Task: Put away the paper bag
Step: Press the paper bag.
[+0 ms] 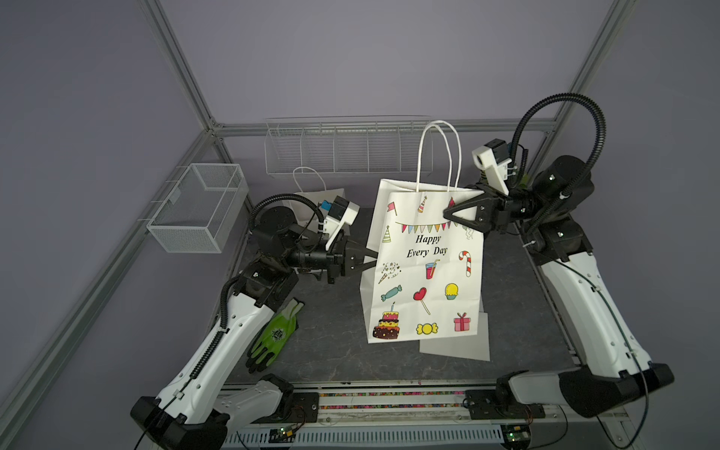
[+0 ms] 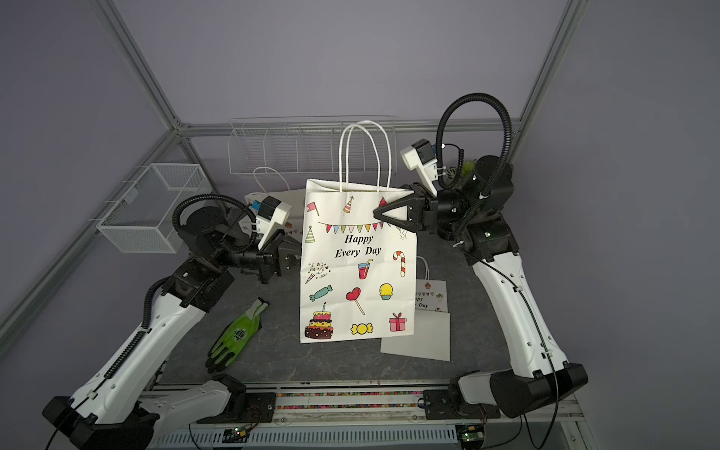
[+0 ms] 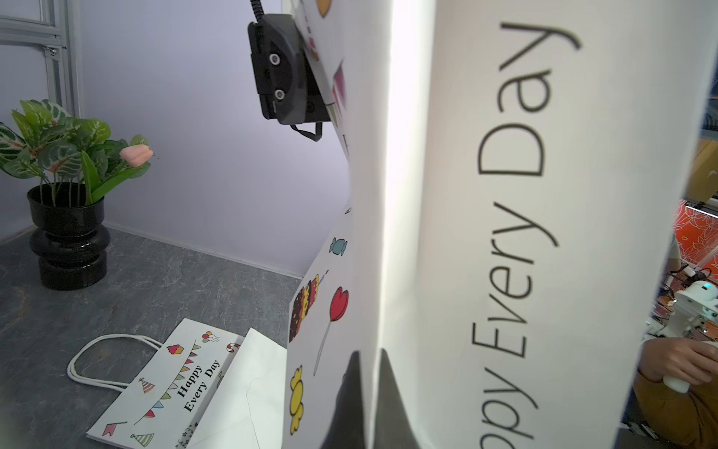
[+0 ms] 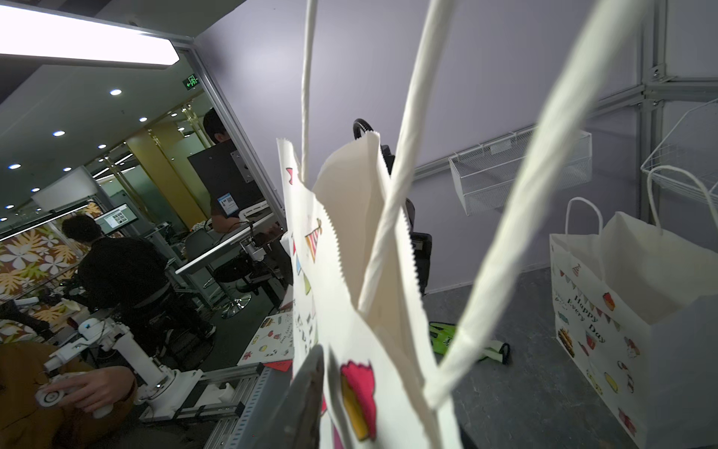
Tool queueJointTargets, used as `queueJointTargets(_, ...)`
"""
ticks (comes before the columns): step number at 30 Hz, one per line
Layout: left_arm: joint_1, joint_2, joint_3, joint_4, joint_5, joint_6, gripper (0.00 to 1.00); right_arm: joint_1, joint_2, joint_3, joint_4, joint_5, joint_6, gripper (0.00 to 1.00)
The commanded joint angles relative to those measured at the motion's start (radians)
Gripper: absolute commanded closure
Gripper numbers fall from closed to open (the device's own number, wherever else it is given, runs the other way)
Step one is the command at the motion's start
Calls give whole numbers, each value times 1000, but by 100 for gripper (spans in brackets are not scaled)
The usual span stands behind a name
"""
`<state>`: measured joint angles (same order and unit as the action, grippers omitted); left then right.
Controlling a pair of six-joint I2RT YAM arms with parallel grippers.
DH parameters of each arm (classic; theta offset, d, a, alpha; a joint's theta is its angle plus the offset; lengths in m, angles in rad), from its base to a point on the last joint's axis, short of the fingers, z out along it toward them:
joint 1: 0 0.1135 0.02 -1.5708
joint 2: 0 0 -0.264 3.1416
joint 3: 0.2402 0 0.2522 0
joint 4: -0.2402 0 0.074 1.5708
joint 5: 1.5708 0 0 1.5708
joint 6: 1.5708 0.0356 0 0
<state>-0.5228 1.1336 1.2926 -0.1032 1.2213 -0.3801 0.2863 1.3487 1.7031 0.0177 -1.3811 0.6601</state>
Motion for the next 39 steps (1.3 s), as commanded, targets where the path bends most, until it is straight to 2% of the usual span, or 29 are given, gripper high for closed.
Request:
queueJointTargets(1, -1, 0, 37, 4, -36, 17, 97, 9, -29, -13, -54, -18, -68, 67)
queueJointTargets(3, 1, -2, 33, 4, -47, 17, 96, 9, -34, -13, -56, -16, -69, 65)
queueJointTargets(5, 4, -2, 33, 4, -55, 16, 96, 9, -40, -16, -57, -17, -68, 55)
queueJointTargets(7, 6, 0, 31, 3, -57, 18, 96, 9, -47, -20, -59, -16, -72, 52)
queueJointTargets(9, 7, 1, 31, 4, -57, 14, 94, 9, -53, -24, -60, -15, -73, 61)
queueJointTargets(13, 7, 5, 34, 1, -62, 12, 84, 7, -49, -12, -68, 4, -71, 92)
queueJointTargets(15, 9, 4, 35, -5, -69, 12, 78, 5, -41, -5, -72, 8, -64, 93)
queueJointTargets(19, 20, -7, 44, -52, -111, 38, 63, -3, -33, 3, -72, 6, -51, 93)
queueJointTargets(22, 69, -36, 61, -97, -189, 41, 48, -15, -31, 11, -76, 8, -46, 93)
queueJointTargets(23, 96, -56, 60, -98, -217, 28, 39, -20, -31, 13, -78, 8, -48, 93)
queueJointTargets(27, 179, -138, 69, -113, -302, 5, 13, -33, -27, 14, -79, 12, -41, 93)
queueJointTargets(30, 182, -172, 85, -113, -290, -10, 12, -33, -16, 20, -65, 20, -24, 93)
queueJointTargets(35, 178, -208, 71, 28, -219, -128, 14, -34, 10, 53, -67, 33, 2, 93)
queueJointTargets(37, 158, -204, 63, 74, -208, -165, 16, -35, 15, 59, -67, 42, 5, 93)
queueJointTargets(39, 100, -190, 61, 73, -211, -151, 18, -35, 19, 68, -66, 47, 10, 93)
